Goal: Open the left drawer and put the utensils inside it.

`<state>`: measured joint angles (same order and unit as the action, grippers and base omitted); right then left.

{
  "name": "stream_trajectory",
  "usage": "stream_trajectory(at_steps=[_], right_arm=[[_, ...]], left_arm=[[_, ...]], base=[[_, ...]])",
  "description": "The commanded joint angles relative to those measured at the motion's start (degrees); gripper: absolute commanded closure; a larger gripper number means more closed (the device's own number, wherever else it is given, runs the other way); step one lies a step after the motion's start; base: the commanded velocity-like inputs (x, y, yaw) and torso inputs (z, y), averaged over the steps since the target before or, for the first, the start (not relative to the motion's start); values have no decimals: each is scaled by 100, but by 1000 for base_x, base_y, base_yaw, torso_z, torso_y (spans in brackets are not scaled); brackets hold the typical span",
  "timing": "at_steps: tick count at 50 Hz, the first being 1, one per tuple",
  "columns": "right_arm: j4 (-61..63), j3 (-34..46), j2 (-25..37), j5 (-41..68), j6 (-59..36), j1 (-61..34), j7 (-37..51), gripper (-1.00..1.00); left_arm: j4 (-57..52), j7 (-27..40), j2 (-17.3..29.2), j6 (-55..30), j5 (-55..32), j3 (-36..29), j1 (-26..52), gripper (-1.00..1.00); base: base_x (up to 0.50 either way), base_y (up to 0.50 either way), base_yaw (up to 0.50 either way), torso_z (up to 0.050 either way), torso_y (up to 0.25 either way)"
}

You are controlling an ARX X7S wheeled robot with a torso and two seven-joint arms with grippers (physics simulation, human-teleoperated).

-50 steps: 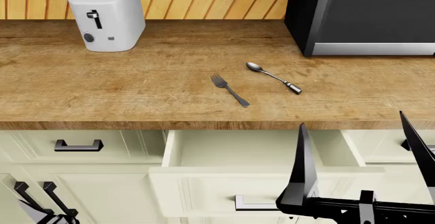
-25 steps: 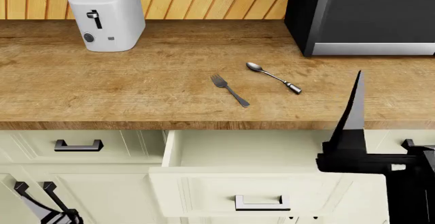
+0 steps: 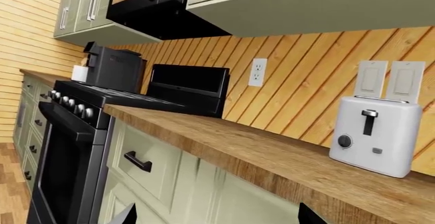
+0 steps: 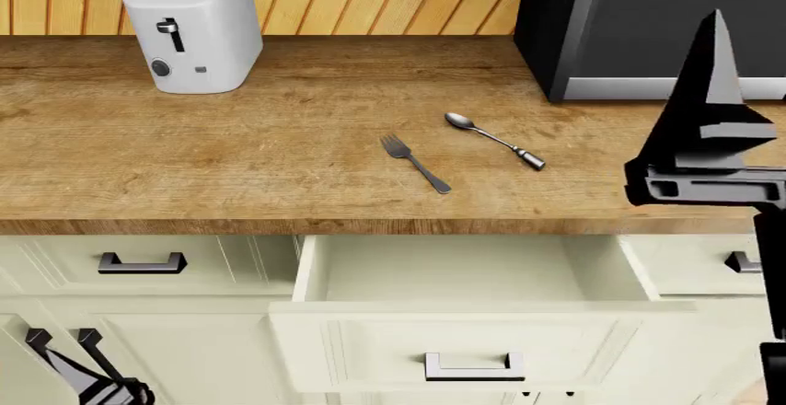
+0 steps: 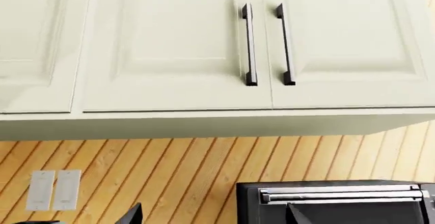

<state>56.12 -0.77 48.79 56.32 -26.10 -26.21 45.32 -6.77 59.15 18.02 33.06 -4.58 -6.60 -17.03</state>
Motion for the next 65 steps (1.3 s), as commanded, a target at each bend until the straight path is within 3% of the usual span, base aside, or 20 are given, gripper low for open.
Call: stream_trajectory(at_steps=[1,10,19,30,44,65], right_arm=[[-315,178,395,2293,-531,-1358,607,-100],[-870,678,532,3442,-974,-2614,978,-100],[-1724,1285,423,3870,-1563,-3596,1171,-100],[-2410,2015,198,3323,-2298,-4304,949,-100],[-2206,2764,68,2992,-3201,-4921,1001,-100],[-2172,3041,-43,3031,-3522,-5223,992,-100]], left_arm=[[26,-13,7,22,-13,-15,14,-100],[21,-5,8,15,-7,-17,5,-100],[11,8,9,34,5,-11,-9,-100],[-13,18,17,-11,17,-12,-13,-100],[15,7,26,-1,-15,-25,-3,-100],[-2,28,33,-3,14,-26,-30,-100]], base=[[0,0,0,0,0],[0,0,0,0,0],[0,0,0,0,0],[0,0,0,0,0],[0,0,0,0,0],[0,0,0,0,0]])
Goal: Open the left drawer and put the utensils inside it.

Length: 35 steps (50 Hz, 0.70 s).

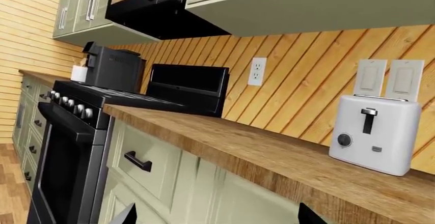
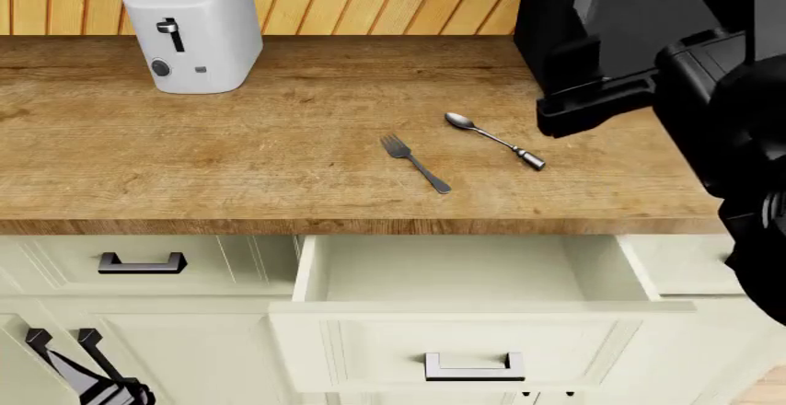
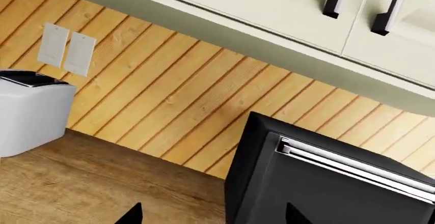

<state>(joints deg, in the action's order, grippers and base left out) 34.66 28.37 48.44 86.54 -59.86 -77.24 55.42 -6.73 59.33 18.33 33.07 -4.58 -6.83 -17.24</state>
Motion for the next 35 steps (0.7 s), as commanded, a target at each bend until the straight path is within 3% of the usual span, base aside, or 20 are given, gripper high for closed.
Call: stream_trajectory(at_steps=[1,16,35], right_arm=[[-34,127,-6,9,-143,-116,-14,-100],[-54,157,10,75,-181,-187,-13,-100],[-34,134,90,29,-135,-201,-83,-100]], left_arm=[[-7,12,2,-1,15,-2,-13,-100],[-46,39,9,-14,37,11,-38,-100],[-62,91,-1,-68,50,32,-55,-100]], base=[[0,0,0,0,0],[31,0,0,0,0],[172,0,0,0,0]])
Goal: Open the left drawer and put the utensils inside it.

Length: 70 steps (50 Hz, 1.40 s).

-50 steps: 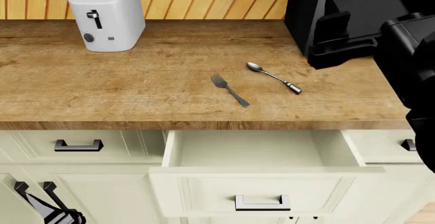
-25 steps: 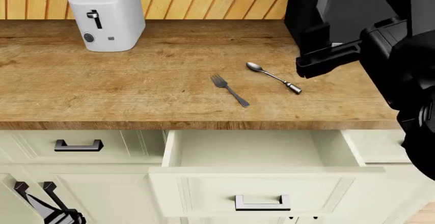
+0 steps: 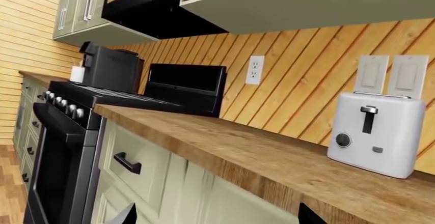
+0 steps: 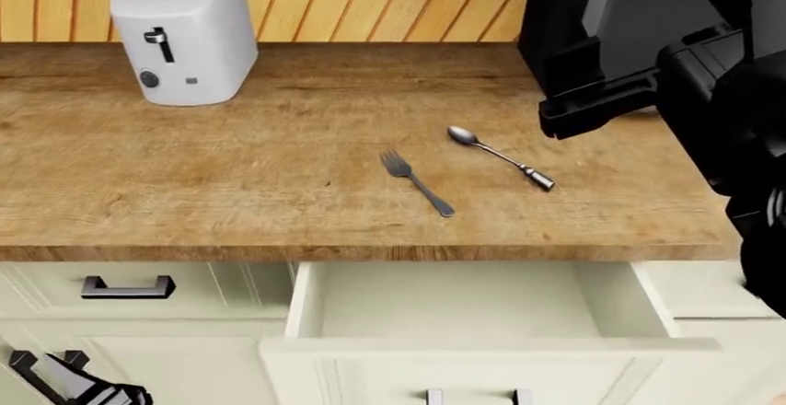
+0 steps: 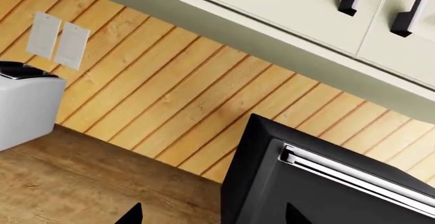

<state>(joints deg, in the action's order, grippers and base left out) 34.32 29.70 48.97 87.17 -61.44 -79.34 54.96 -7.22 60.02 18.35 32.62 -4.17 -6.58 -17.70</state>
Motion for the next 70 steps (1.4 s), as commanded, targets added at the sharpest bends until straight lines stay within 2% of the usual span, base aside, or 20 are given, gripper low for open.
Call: stream_trajectory(at_steps=[1,58,65,70], right_arm=[[0,1,38,-36,25,9,-38,-100],[-65,37,127,-154,158,107,-112,-100],[-444,92,-18,-225,175,67,-224,-100],[-1202,193,-313,34,43,-153,-315,-100]], left_arm=[[-15,24,-3,-24,9,7,-11,-100],[-50,84,0,-75,23,15,-34,-100],[-41,78,4,-94,17,4,-20,-100],[-29,69,11,-95,8,-3,-18,-100]], base=[[180,0,0,0,0],[144,0,0,0,0],[0,0,0,0,0],[0,0,0,0,0]])
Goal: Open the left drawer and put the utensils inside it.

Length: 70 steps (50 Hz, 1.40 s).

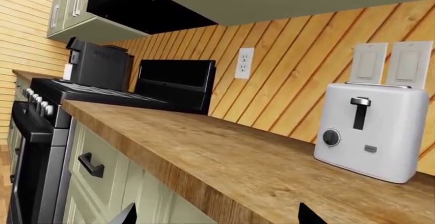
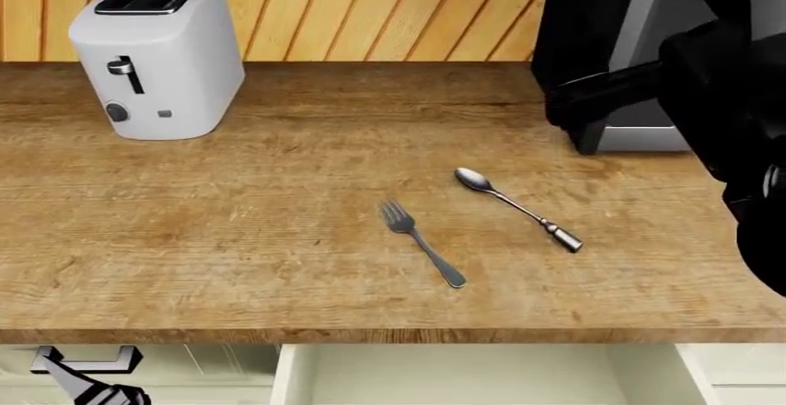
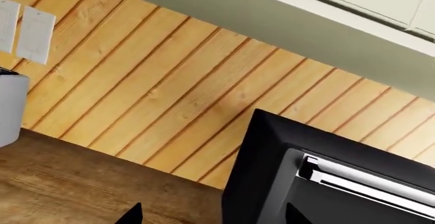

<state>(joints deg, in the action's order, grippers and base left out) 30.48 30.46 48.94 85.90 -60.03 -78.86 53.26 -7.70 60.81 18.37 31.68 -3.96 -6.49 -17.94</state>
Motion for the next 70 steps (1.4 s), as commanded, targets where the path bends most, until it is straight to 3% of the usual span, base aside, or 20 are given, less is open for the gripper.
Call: stream_trajectory(at_steps=[1,12,42,70], right_arm=[[-1019,180,-398,141,-149,-267,-198,-100],[-2291,622,-837,-290,-387,-654,-788,-100],[-3930,1260,-1410,-1229,158,-416,-2258,-100],[-4167,1643,-1300,-1587,398,217,-2575,-100]], left_arm=[[25,-14,11,-2,-17,-14,10,-100],[46,-33,24,3,-42,-29,27,-100],[116,-33,24,43,-65,-44,45,-100],[87,-22,35,-26,-61,-58,41,-100]], base=[[0,0,0,0,0],[0,0,0,0,0],[0,0,0,0,0],[0,0,0,0,0]])
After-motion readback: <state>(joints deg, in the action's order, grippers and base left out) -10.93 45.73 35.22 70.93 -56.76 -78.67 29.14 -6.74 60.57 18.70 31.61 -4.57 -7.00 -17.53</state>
